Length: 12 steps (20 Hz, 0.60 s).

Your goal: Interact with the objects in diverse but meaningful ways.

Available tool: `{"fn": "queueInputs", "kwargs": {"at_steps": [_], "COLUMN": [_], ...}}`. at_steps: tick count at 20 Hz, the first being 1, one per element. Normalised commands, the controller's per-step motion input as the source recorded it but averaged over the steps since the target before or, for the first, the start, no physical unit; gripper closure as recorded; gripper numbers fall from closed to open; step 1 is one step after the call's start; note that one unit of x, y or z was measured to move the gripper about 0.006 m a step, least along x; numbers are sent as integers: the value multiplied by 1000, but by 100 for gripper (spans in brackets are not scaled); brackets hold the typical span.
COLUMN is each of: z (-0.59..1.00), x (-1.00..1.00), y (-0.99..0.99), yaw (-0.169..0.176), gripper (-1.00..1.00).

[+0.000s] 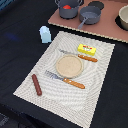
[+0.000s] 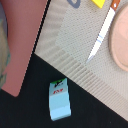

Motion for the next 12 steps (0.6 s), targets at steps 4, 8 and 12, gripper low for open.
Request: {"fn": "queueInputs", "kwargs": {"at_steps": [4,8,12], "z": [0,-20,-62], "x": [909,896,869], "y": [0,-19,-35], "yaw": [-34,-56,-78], "gripper": [-100,-100,-100]}}
